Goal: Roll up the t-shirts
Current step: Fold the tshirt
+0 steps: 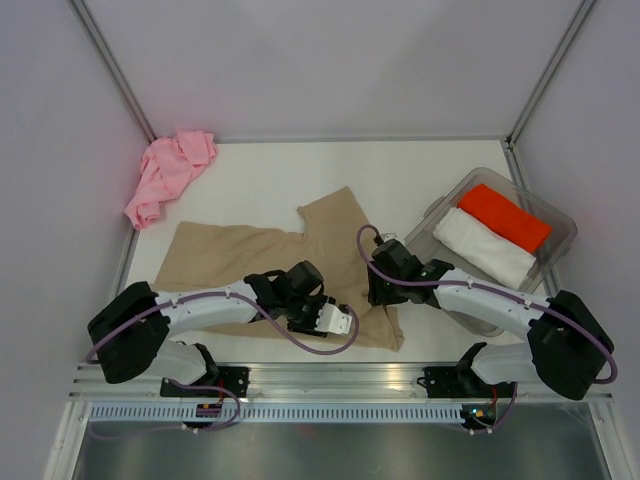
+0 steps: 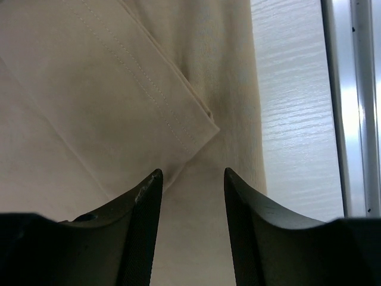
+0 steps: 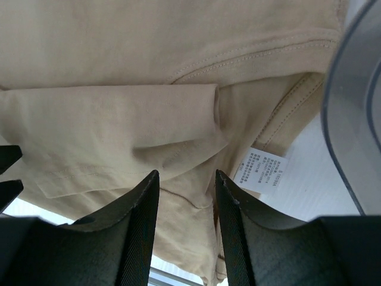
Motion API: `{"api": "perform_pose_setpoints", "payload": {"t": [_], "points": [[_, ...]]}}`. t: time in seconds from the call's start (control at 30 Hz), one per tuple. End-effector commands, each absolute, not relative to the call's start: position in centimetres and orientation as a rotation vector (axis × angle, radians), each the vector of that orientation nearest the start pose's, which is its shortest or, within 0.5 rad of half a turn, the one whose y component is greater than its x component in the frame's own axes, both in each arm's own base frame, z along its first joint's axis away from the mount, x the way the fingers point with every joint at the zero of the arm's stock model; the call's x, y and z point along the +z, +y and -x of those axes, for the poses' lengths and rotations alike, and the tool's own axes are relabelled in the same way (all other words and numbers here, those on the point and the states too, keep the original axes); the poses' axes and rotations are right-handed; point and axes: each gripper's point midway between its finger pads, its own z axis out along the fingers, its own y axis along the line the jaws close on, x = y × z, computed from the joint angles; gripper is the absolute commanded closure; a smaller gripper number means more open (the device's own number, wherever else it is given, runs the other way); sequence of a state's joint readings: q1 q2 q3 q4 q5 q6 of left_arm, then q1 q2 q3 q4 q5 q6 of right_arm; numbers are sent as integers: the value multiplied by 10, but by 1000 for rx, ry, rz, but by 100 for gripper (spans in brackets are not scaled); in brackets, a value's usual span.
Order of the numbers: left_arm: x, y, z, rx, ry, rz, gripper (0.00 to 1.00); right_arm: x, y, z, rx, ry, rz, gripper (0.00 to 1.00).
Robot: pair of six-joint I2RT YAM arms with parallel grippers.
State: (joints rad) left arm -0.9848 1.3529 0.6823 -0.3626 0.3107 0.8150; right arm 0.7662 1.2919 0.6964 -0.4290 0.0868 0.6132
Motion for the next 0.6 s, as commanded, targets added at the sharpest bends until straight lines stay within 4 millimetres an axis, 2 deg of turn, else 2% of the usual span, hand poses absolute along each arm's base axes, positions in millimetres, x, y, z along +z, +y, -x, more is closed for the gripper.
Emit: {"api": "perform_pose_setpoints", "payload": {"t": [0.0,0.2,0.37,0.5,0.57], "points": [[40,-276,-157,-421,1515,-2067,49,51,213,-207,424,2602,224,52],[42,-285,-160,-427,1512,-2033,50,44,212,-208,426,2609,234,53],[40,-292,-160,-457,1538,-2010,51,37,216,-210,429,2621,252,62],[40,-296,-160,-471,1543,-2003,53,32,217,-209,429,2634,269,64],[41,-297,-161,-472,1535,-2007,57,31,218,-210,434,2634,270,70]]}}
